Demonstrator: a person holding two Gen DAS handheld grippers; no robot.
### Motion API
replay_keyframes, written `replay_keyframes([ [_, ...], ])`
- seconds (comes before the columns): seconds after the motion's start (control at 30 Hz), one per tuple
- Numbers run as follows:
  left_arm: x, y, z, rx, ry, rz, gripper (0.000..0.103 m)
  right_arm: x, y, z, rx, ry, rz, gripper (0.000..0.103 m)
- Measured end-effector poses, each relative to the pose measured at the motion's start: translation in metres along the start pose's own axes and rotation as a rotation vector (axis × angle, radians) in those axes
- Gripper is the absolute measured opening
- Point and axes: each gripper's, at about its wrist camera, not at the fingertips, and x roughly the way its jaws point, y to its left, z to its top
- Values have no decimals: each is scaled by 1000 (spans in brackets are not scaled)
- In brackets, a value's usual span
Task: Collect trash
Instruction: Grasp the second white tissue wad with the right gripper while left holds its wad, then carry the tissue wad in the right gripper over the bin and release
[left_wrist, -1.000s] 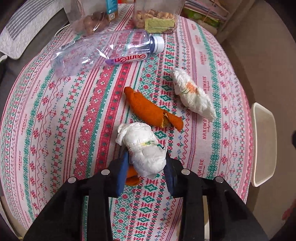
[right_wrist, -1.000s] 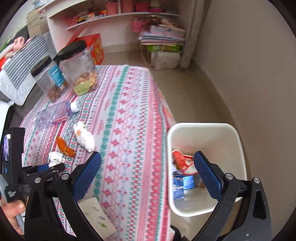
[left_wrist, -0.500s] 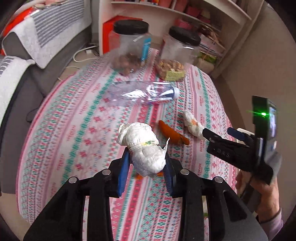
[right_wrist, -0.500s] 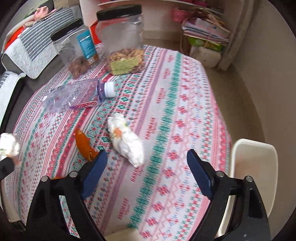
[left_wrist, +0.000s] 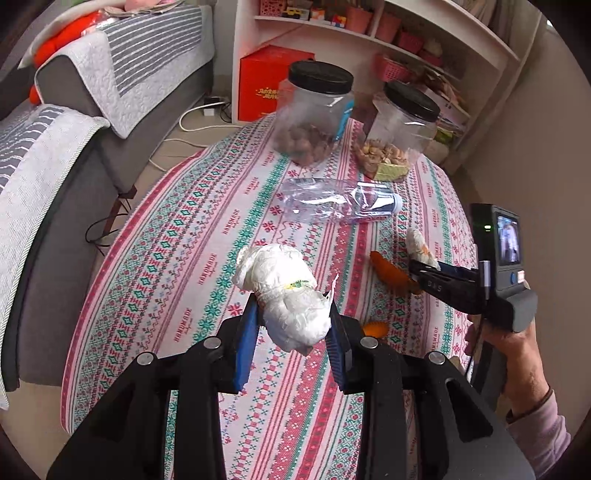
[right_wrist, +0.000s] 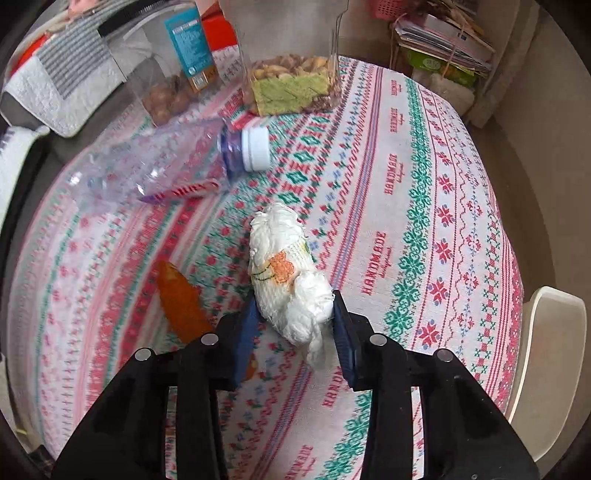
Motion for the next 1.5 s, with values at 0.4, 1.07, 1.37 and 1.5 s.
replay_keyframes([
  [0.4, -24, 2, 4, -32, -114, 30, 34, -108, 40, -16, -44, -219, 117, 37],
  [1.07, -34, -54, -5, 36, -227, 20, 34, -179, 0, -51, -12, -367, 100, 37],
  [1.37, -24, -91, -11, 89, -231, -8, 34, -193, -55, -60, 77, -391, 41, 37],
  [1.5, -20, -103, -13, 101, -227, -19, 34, -200, -79, -64, 127, -409, 11, 37],
])
